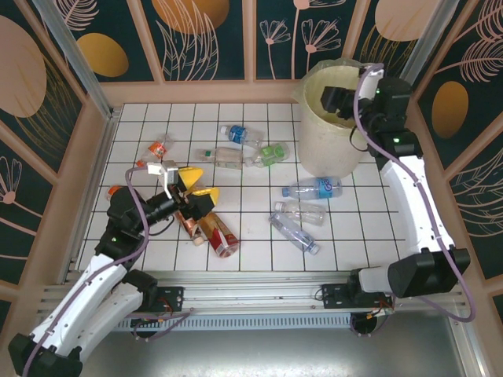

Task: Put the plastic bottles in the bin

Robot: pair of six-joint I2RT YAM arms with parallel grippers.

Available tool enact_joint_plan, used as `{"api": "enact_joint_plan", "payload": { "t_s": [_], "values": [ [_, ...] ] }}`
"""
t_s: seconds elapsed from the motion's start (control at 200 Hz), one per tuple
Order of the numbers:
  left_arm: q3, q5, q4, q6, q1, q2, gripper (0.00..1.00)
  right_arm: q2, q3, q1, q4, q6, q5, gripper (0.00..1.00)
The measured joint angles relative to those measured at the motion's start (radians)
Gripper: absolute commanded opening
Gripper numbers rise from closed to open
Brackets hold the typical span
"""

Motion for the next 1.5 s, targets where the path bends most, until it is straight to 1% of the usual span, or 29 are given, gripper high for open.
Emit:
{"api": "enact_joint_plan", "payload": {
  "t_s": [0.14, 0.325, 0.575, 0.651, 0.776, 0.946, 1.181, 1.361, 1.496],
  "values": [
    [0.039, -0.042, -0.137, 0.025, 0.0, -0.047, 0.99, -0.036, -0.036, 0.121, -0.031, -0.016, 0.008, 0.73],
    [0.047, -0.038, -0.257, 0.009, 0.0, -0.094, 0.99, -0.076, -0.086, 0.263, -0.112, -0.022, 0.032, 0.72],
    [0.007, 0.058, -0.328, -0.06, 0.0, -0.122, 0.99, -0.09, -0.231, 0.427, -0.251, 0.064, 0.114, 0.7],
    [-0.004, 0.101, -0.337, -0.069, 0.0, -0.115, 0.99, -0.09, -0.279, 0.486, -0.301, 0.102, 0.152, 0.69],
    [-0.011, 0.168, -0.336, -0.077, 0.0, -0.09, 0.99, -0.095, -0.342, 0.554, -0.353, 0.16, 0.188, 0.66],
    [-0.019, 0.224, -0.337, -0.079, 0.0, -0.041, 0.99, -0.112, -0.413, 0.606, -0.409, 0.235, 0.219, 0.66],
    [-0.034, 0.211, -0.332, -0.079, 0.0, -0.028, 0.99, -0.164, -0.515, 0.618, -0.456, 0.33, 0.24, 0.66],
    [-0.055, 0.196, -0.291, -0.097, 0.0, -0.031, 0.99, -0.172, -0.576, 0.638, -0.483, 0.384, 0.248, 0.69],
    [-0.077, 0.196, -0.268, -0.111, 0.0, -0.027, 0.99, -0.168, -0.611, 0.664, -0.491, 0.419, 0.279, 0.71]
  ]
}}
